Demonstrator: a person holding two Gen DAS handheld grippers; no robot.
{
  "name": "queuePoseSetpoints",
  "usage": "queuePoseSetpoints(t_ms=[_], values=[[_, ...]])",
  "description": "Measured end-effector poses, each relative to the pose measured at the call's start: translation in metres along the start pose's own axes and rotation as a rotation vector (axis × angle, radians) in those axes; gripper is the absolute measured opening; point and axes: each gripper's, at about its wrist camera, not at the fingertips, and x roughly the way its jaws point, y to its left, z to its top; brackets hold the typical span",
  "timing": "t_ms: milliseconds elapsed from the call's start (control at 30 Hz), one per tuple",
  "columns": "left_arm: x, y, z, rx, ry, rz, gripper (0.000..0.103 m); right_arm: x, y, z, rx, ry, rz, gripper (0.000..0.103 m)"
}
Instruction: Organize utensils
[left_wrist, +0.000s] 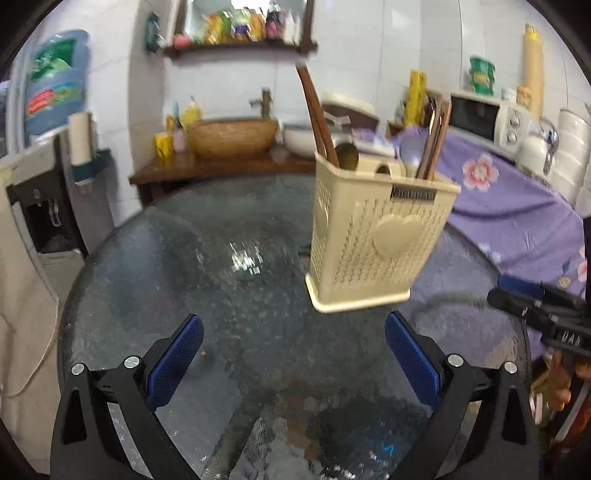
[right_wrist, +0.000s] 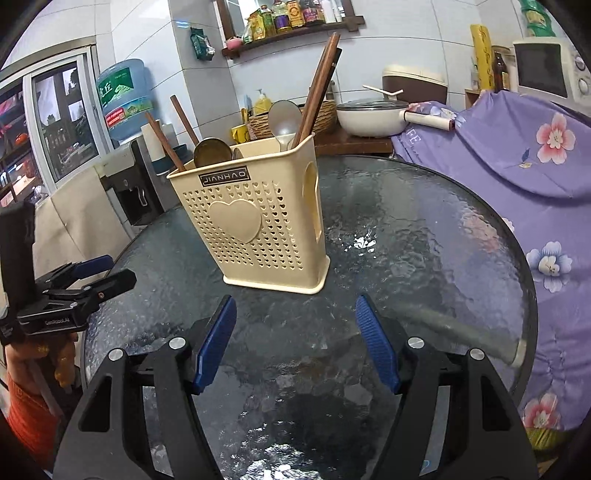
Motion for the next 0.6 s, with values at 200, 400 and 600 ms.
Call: queuePoseSetpoints(t_ms=[200, 400, 600], values=[[-0.039, -0.02, -0.007, 0.003, -0.188, 0.064, 0.097, -0.031, 0.034, -0.015, -0.082, -0.193, -0.144, 0.079], [-0.085, -0.027, -0.049, -0.013, -0.307, 0.09, 0.097, -0.08, 0.054, -0.062, -0.055, -0.345, -0.161, 0.08], [-0.126, -0.046, -0.088, 0.039, -0.331, 0.123, 0.097, -0.118, 0.071, -0.106, -0.065, -0.369, -0.17, 0.088]])
